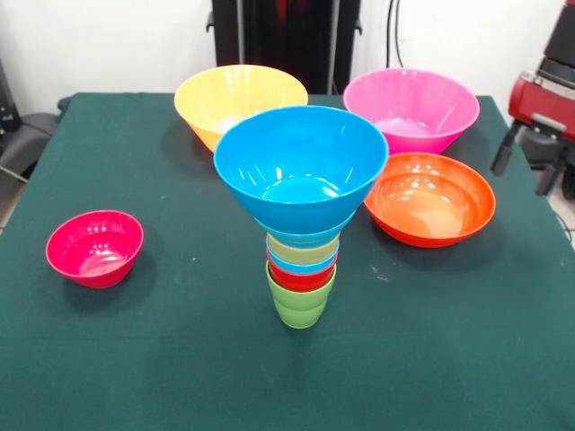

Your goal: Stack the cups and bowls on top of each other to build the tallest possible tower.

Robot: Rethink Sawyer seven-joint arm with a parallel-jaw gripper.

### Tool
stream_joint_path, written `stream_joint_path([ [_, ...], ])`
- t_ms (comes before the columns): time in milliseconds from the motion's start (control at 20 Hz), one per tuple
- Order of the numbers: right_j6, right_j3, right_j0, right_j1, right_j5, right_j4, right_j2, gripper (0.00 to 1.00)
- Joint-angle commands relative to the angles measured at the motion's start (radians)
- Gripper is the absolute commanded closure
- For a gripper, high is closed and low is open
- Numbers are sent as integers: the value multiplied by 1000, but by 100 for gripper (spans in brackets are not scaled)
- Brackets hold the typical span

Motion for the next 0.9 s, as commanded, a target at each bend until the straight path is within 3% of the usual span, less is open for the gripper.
stream_joint_path([
  [50,170,-153,7,127,101,-4,41,0],
  [550,136,-171,30,173,146,-36,16,0],
  [900,128,-148,32,175,160,-30,39,0],
])
